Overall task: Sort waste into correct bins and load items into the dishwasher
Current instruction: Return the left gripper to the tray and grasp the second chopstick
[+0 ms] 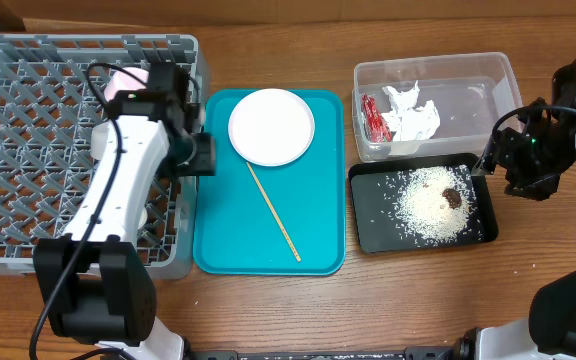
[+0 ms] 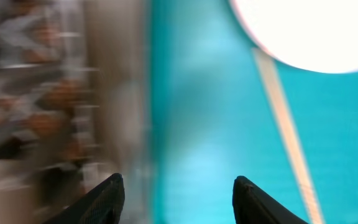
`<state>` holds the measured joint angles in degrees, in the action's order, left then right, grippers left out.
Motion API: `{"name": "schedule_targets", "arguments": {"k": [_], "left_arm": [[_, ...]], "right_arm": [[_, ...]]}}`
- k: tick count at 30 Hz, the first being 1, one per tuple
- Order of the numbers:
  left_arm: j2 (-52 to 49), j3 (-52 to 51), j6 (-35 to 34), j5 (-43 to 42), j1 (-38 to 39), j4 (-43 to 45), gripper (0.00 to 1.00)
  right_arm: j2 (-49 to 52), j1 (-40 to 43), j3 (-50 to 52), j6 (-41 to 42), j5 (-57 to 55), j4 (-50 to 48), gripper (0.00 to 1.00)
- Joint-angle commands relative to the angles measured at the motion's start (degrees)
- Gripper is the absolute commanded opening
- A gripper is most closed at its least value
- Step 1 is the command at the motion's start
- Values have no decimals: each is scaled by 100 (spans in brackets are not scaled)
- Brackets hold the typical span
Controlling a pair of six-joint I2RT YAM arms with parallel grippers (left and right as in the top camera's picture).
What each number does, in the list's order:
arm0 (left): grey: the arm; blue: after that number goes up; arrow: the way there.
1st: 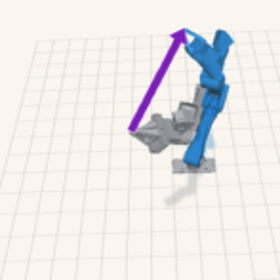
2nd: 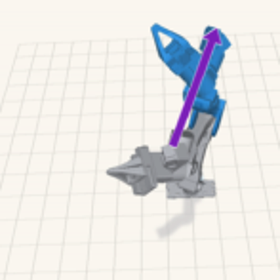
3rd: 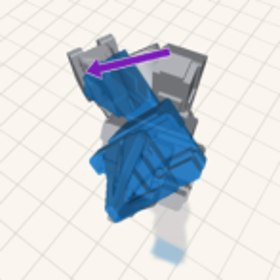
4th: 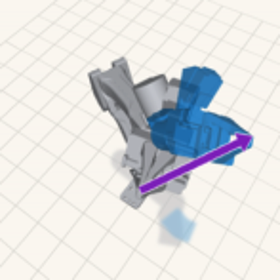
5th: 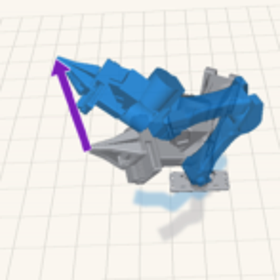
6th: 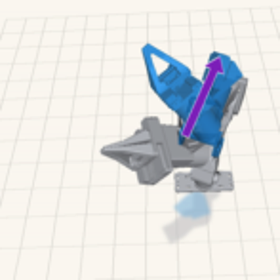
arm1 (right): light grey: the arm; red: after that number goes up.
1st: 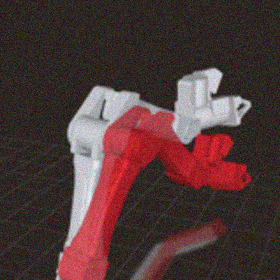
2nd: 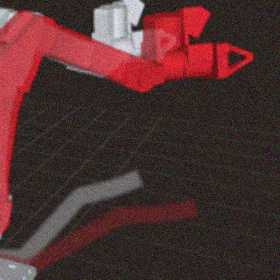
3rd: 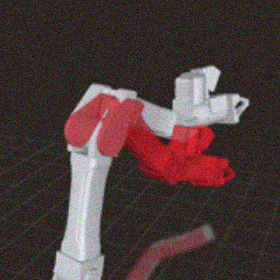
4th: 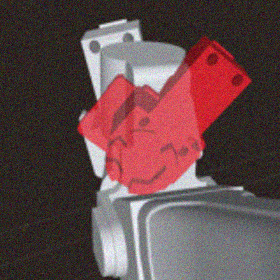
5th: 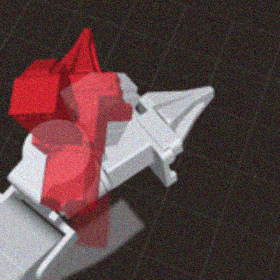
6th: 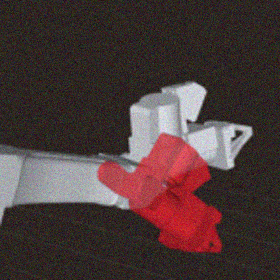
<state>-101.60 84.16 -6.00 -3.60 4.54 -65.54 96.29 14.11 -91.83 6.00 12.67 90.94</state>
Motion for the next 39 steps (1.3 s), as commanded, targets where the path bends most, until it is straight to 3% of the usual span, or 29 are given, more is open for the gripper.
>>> {"name": "schedule_targets", "arguments": {"k": [1,9,15,26,39], "left_arm": [[-28,31,-481,-999,461,-2,57],[-31,-411,-2555,-151,1532,391,62],[-31,-1126,-3344,-24,2105,1139,61],[-31,-2055,-4044,448,2404,1952,57],[-31,-2079,-4485,621,2409,2135,59]], "right_arm": [[-120,-11,-39,-4,4,-17,66],[-120,-11,-39,-2,4,-31,66],[-120,-11,-39,-4,7,-37,66],[-120,-11,-39,-2,7,-37,66],[-120,-11,-39,-2,7,-42,66]]}}
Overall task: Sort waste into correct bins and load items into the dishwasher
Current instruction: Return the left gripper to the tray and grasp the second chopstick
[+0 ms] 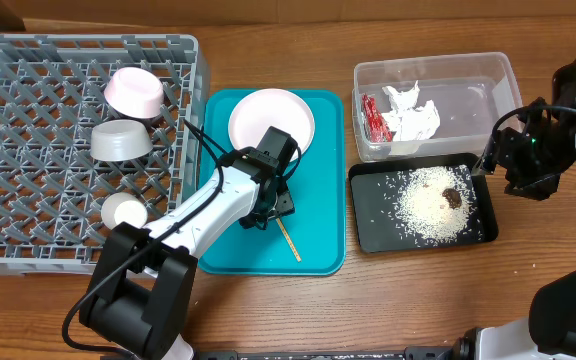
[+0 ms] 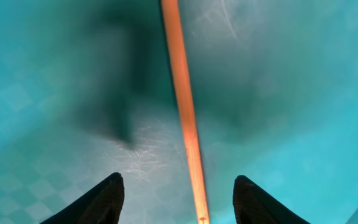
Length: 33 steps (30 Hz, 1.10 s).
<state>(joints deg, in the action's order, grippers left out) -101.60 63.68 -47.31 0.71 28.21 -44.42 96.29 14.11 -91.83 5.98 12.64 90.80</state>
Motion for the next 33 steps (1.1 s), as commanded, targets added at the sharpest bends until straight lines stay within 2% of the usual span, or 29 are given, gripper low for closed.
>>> {"name": "schedule_targets", "arguments": {"k": [1,11,15,20,22,24,29,33], "left_arm": [[-31,-31,-411,195,44,33,59],[-249,-31,-719,354,236,181,61],[-573,-31,-717,35,254,304,61],[-597,-28,-717,-28,256,398,40],[-597,-28,-715,-31,225,393,26],[-590,-22,-715,-33,173,328,16],[-551,-9,-715,-94,-20,151,6],[-404,-2,-667,-181,-256,70,4]], "right_arm": [[-120,-11,-39,0,9,-28,66],[-120,-11,-39,0,9,-26,66],[-120,-11,-39,0,9,-26,66],[-120,-11,-39,-2,9,-24,66],[-120,-11,-39,0,9,-26,66],[-120,-11,-39,-2,9,-24,66],[-120,-11,-39,0,9,-24,66],[-120,-11,-39,0,9,-22,66]]}}
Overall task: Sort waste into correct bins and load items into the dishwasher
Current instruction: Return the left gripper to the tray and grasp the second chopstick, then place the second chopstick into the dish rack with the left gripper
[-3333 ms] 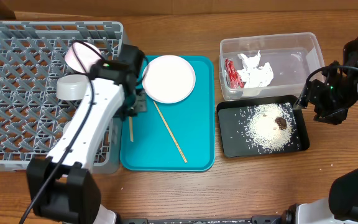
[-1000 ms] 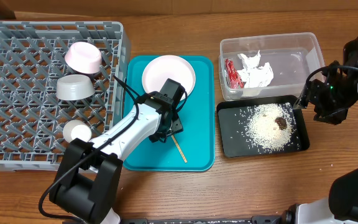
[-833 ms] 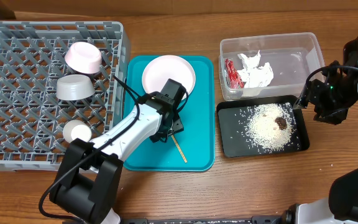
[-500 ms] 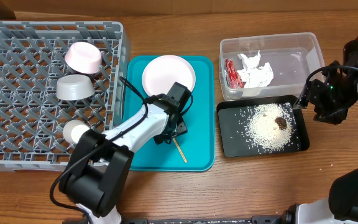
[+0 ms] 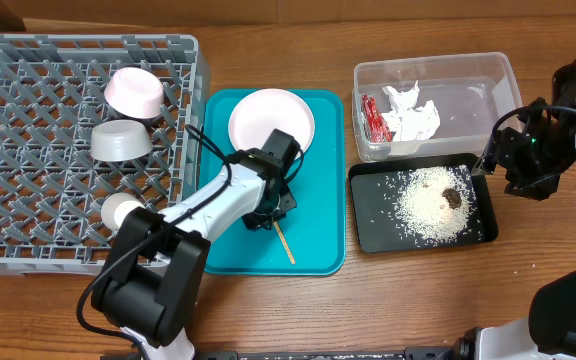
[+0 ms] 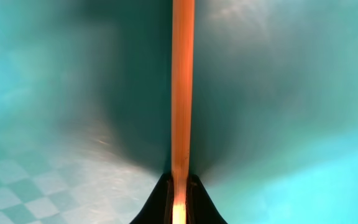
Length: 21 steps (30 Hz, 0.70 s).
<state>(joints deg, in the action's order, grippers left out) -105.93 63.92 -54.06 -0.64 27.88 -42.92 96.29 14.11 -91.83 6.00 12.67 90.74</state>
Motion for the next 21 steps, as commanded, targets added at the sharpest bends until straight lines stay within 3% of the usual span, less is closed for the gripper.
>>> {"name": "schedule_targets", "arguments": {"k": [1,8,15,21], "left_arm": [[111,-20,33,-48,-293,-101,4],[1075,221,859,-46,-905,-437,4],[2098,643,2774,136,-1497,-1071,4],[2330,761,4017,424,-2205,-1060,4]], "right_arm": [[-120,-11,-39,-2,7,-15,66],[-120,-11,-39,-2,7,-17,66],[-120,-11,-39,-2,7,-20,66],[-120,-11,-39,-2,7,-20,66]]}}
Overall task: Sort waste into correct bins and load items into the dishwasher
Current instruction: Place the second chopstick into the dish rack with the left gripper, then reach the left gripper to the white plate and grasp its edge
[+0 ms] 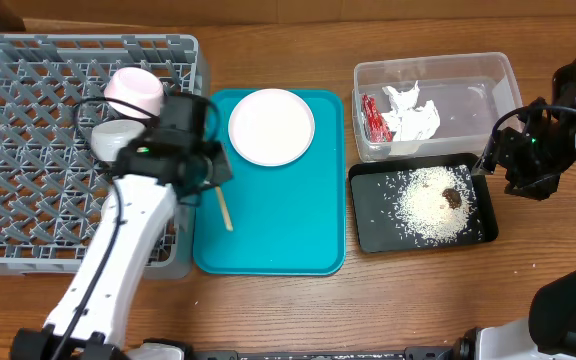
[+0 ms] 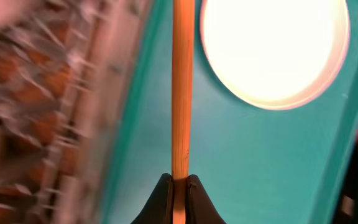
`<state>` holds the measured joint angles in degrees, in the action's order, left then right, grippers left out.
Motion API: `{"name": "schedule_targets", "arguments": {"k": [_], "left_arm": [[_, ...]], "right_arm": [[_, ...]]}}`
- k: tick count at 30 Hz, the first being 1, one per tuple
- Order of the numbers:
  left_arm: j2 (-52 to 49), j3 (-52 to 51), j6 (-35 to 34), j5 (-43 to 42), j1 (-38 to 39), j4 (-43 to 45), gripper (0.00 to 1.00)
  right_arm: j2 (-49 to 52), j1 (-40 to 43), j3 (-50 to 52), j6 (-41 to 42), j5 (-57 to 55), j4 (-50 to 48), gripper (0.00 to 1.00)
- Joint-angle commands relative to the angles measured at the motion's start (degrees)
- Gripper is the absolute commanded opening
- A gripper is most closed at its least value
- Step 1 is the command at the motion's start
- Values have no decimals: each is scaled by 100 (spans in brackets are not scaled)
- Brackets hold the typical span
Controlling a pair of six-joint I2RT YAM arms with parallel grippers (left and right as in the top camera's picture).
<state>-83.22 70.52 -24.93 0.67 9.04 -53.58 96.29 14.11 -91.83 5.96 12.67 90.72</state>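
My left gripper is shut on a thin wooden chopstick, holding it above the left edge of the teal tray. In the overhead view the chopstick pokes out below the gripper, next to the grey dish rack. A white plate lies at the tray's far end. A pink bowl sits in the rack, with a grey one partly under my arm. My right gripper hovers by the black tray of rice; whether it is open or shut does not show.
A clear plastic bin holding white tissue and a red wrapper stands at the back right. The rack's right wall runs along the teal tray's left side. Bare wooden table lies in front of both trays.
My left gripper has lifted the chopstick off the middle of the teal tray and moved left with it to the tray's left edge beside the rack. The right arm is unchanged.
My left gripper was open at the rack's right side. Then it stood open low over the chopstick on the teal tray. It then shut on the chopstick there. Now it holds the chopstick at the tray's left edge by the rack.
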Motion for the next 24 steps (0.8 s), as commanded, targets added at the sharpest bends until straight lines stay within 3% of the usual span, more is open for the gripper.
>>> {"name": "schedule_targets", "arguments": {"k": [1,7,14,17,21,23,24], "left_arm": [[37,101,1353,299,-450,33,4],[-155,96,2944,295,-901,378,4],[-627,96,3178,275,-911,688,5],[-857,96,3178,295,-911,754,20],[-1005,101,3071,278,-911,782,30],[-964,164,2999,83,-881,745,48],[-944,221,2988,-39,-852,723,51]], "right_arm": [[-120,-11,-39,2,7,-15,66],[-120,-11,-39,2,9,-17,66],[-120,-11,-39,2,7,-17,66],[-120,-11,-39,2,7,-13,66],[-120,-11,-39,2,7,-13,66],[-120,-11,-39,2,9,-15,66],[-120,-11,-39,2,9,-17,66]]}}
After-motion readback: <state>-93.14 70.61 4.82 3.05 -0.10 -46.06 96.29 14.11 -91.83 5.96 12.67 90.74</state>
